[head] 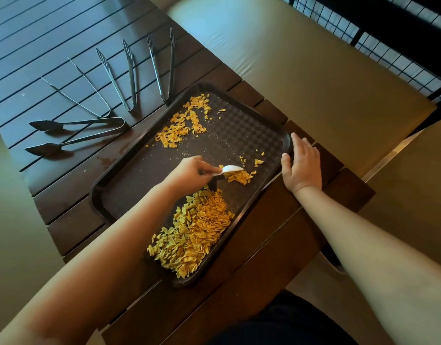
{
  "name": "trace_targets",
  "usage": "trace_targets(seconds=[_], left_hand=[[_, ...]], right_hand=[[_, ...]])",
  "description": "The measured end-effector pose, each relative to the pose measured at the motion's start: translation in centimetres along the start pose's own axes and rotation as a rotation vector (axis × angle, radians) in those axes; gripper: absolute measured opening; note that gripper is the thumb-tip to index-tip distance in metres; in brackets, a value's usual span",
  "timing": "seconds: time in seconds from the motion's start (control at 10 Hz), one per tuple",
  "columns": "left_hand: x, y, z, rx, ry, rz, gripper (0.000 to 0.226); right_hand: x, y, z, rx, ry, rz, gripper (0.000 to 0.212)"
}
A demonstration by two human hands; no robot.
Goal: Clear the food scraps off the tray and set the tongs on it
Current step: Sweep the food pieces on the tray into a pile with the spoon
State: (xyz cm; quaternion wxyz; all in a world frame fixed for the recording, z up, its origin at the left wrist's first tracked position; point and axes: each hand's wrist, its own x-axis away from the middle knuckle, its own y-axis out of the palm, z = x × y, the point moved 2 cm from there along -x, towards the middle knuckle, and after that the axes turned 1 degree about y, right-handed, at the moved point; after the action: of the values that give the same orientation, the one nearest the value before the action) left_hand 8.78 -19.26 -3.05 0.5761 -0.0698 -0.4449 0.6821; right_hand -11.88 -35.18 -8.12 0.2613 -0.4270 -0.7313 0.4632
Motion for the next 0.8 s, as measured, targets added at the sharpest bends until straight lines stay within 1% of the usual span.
trace_targets(seconds=[0.1,0.2,0.3,0.4,0.6,0.7,0.8], left_hand=[[0.0,-0.7,0.6,-0.008,0.014,-0.027,0.025],[-1.3,-1.2,1.8,-0.017,0.042,0.101,0.027],[-3.0,-0.7,2.8,-0.016,0.040,0.158,0.029],[-3.9,0.2,3.7,-0.061,0.066,0.080,0.031],[-3.2,0.6,4.5,-0.060,0.107,-0.081,0.029],[-2.4,-0.1,4.1,-0.102,0.090,-0.200,0.025],[-1.5,-1.0,3.4,-0.138,0.044,-0.336,0.026]], right_hand=[[0.0,0.1,0.0,0.003,-0.001,-0.003,0.063],[0.0,0.0,0.0,-0.004,0.002,-0.001,0.063],[0.0,-0.1,0.0,0.004,0.004,-0.004,0.063],[0.0,0.1,0.0,0.005,0.010,-0.008,0.063],[0.0,0.1,0.0,-0.003,0.013,-0.005,0.063],[0.0,0.0,0.1,-0.005,0.010,-0.003,0.063],[0.1,0.1,0.0,0.001,0.009,-0.003,0.063]])
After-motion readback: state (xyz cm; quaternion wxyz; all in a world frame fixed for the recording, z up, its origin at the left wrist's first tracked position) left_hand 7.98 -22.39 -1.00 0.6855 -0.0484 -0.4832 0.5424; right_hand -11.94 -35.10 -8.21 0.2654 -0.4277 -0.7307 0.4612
